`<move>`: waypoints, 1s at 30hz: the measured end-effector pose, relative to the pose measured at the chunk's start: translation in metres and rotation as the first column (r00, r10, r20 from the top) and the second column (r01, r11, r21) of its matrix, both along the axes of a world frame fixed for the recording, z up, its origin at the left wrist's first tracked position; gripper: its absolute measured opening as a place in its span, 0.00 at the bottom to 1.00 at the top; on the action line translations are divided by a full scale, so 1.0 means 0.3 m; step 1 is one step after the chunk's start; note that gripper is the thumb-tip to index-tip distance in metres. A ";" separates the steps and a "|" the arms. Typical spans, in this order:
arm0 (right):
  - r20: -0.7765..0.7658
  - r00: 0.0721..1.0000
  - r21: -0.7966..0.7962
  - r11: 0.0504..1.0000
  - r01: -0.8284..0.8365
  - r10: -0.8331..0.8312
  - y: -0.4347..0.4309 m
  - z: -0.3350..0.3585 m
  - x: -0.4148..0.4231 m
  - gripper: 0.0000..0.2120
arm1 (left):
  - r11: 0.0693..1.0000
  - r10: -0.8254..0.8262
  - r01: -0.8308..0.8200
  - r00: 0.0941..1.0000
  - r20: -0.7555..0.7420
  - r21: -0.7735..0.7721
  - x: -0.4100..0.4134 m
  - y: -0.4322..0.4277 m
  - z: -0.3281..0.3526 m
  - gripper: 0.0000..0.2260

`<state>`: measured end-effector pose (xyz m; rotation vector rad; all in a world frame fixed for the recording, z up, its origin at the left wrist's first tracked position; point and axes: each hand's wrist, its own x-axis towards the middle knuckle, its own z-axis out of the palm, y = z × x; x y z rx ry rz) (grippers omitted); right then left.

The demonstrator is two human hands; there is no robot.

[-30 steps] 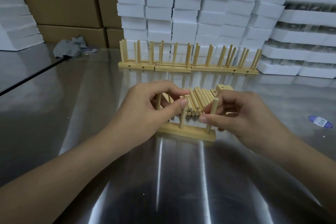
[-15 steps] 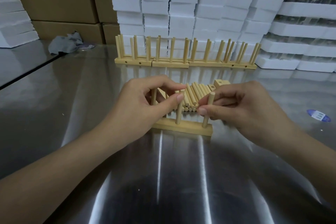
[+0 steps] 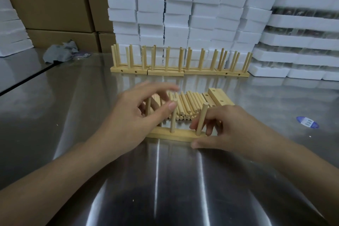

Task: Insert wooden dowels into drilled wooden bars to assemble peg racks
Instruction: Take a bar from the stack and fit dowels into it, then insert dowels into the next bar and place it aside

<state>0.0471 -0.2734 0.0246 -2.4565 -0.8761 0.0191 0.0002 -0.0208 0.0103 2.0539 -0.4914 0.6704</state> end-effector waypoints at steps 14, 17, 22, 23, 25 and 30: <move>-0.001 0.996 0.104 0.991 -0.088 0.088 0.023 0.103 0.001 0.10 | 0.830 0.335 -0.311 0.942 -0.032 -0.462 0.106 0.212 -0.008 0.18; 0.113 0.993 0.176 0.983 -0.053 0.034 0.017 0.255 0.085 0.14 | 0.808 0.364 -0.379 0.923 -0.125 -0.452 0.138 0.250 -0.041 0.19; 0.157 0.981 0.344 0.937 0.057 -0.118 -0.068 0.419 0.339 0.09 | 0.806 0.372 -0.420 0.908 -0.194 -0.418 0.169 0.263 -0.069 0.20; 0.132 0.980 0.360 0.928 0.095 -0.152 -0.089 0.414 0.394 0.09 | 0.814 0.372 -0.419 0.908 -0.194 -0.403 0.171 0.264 -0.071 0.20; 0.076 0.971 0.337 0.922 0.189 -0.227 -0.131 0.360 0.498 0.08 | 0.830 0.368 -0.419 0.907 -0.205 -0.368 0.178 0.263 -0.072 0.20; -0.090 0.931 0.275 0.890 0.364 -0.353 -0.210 0.069 0.669 0.07 | 0.800 0.363 -0.436 0.899 -0.246 -0.413 0.196 0.264 -0.075 0.20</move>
